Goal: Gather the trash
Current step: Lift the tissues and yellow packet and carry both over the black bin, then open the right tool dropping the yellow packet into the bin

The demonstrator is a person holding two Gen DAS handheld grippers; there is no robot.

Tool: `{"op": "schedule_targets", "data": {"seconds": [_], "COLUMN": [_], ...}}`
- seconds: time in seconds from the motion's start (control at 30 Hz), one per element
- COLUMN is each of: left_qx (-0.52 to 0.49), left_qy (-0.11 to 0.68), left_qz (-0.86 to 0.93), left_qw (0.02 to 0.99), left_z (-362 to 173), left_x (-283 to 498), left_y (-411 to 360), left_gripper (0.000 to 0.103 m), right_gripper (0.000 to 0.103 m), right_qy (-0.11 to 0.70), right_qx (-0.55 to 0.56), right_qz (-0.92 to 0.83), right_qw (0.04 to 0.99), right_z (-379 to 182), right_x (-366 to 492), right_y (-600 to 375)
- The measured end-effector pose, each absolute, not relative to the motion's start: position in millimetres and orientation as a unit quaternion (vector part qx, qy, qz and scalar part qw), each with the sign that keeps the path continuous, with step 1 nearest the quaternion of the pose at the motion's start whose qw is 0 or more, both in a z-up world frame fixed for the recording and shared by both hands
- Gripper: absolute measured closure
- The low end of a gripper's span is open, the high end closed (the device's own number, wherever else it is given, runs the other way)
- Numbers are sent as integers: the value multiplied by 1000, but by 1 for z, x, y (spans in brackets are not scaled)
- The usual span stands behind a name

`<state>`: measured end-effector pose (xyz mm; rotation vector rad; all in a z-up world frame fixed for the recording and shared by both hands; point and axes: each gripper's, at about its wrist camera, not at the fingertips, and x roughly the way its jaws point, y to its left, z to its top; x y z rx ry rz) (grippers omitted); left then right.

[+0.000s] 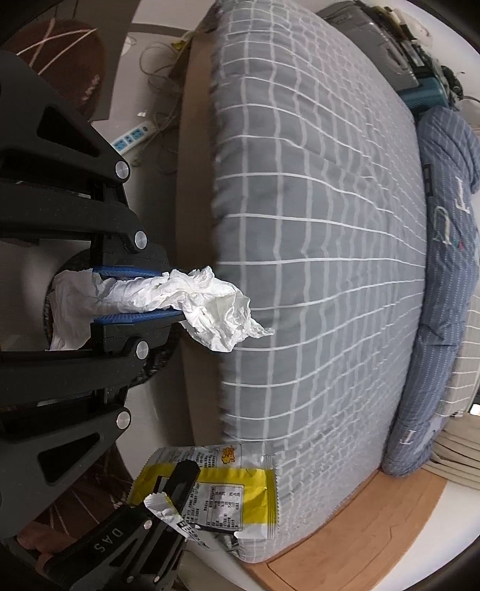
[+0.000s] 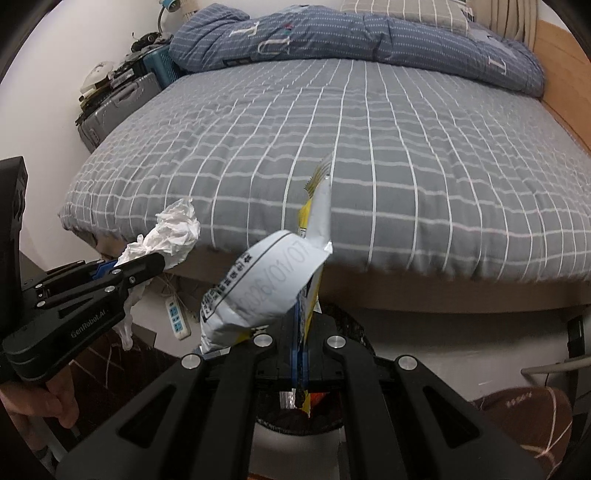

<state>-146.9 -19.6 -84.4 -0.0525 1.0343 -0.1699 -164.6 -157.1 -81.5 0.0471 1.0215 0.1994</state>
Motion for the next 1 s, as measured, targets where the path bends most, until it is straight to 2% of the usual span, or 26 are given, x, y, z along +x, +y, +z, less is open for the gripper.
{"op": "schedule_targets", "data": {"seconds": [0.43,1.0], "left_qx": [-30,-18], "left_qy": [544,588], "left_qz": [-73,-59], "left_qw": [836,807], "left_z": [-141,-209], "left_x": [-153,-122], "left_y": [-16,-8], "left_gripper": [89,89], "right_gripper": [103,103], "right_qy": [546,609], "right_qx": [16,24], "right_qz": [92,89], "right_qw": [832,788], "right_z": [-144,-218], "right_x": [-174,-140], "right_y": [-149,-132]}}
